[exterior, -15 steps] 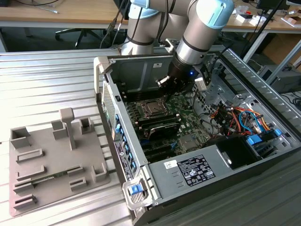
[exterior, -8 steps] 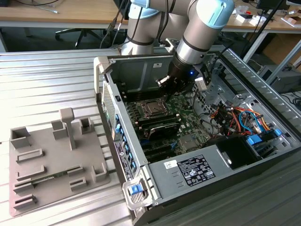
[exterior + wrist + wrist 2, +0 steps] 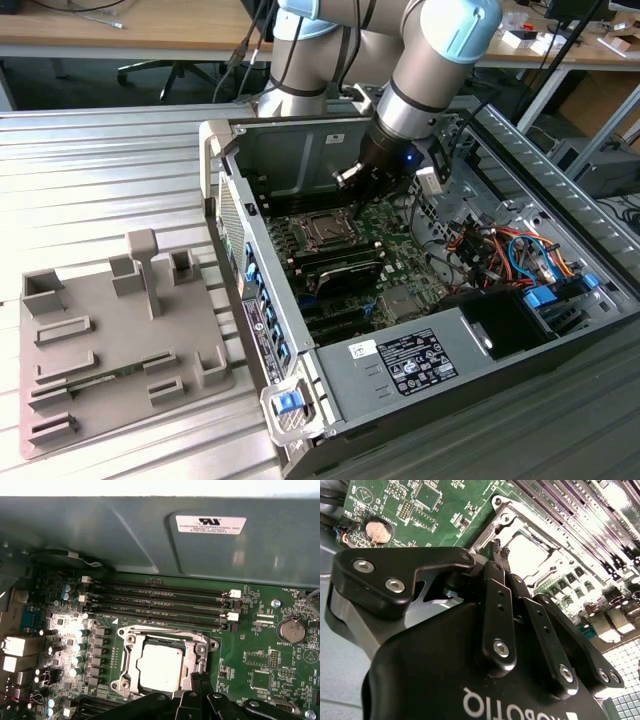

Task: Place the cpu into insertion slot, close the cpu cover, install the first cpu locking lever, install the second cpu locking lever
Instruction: 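Install the second cpu locking lever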

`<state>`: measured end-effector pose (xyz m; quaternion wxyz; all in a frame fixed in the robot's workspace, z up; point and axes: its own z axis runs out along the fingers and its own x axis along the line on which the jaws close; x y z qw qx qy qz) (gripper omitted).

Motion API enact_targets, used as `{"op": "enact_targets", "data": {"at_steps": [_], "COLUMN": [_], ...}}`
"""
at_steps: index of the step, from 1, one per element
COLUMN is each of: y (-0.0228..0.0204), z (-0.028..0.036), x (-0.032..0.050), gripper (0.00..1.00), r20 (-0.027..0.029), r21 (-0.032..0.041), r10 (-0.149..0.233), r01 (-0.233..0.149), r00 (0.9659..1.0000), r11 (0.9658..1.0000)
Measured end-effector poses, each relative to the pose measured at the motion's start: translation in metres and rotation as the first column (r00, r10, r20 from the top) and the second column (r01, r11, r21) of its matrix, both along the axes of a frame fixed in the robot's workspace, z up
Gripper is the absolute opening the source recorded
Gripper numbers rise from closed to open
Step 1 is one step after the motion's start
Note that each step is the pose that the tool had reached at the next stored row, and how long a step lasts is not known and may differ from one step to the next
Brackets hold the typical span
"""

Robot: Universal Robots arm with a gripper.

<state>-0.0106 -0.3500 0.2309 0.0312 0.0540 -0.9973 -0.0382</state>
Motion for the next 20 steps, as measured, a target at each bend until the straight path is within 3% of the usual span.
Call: {"op": "enact_targets", "data": {"at_steps": [5,6,7,20], "y": [-0.0077,-0.0115,-0.0126,-0.0135], "z": [-0.0001,-0.0005,-0.0007,-0.0061], "x": [0.0,0.0,-0.0001,-0.0048], "gripper": [0.11,0.11,0.11,0.11], "r20": [0.0,0.0,0.0001,0.0], "r21": [-0.0001,0.0001,0.0001,0.0], "r10": [0.0,0.0,0.0,0.0], "r01": [0.0,0.0,0.0,0.0], "r00": [1.0,1.0,1.0,1.0], "r11": [1.0,1.0,1.0,1.0]}}
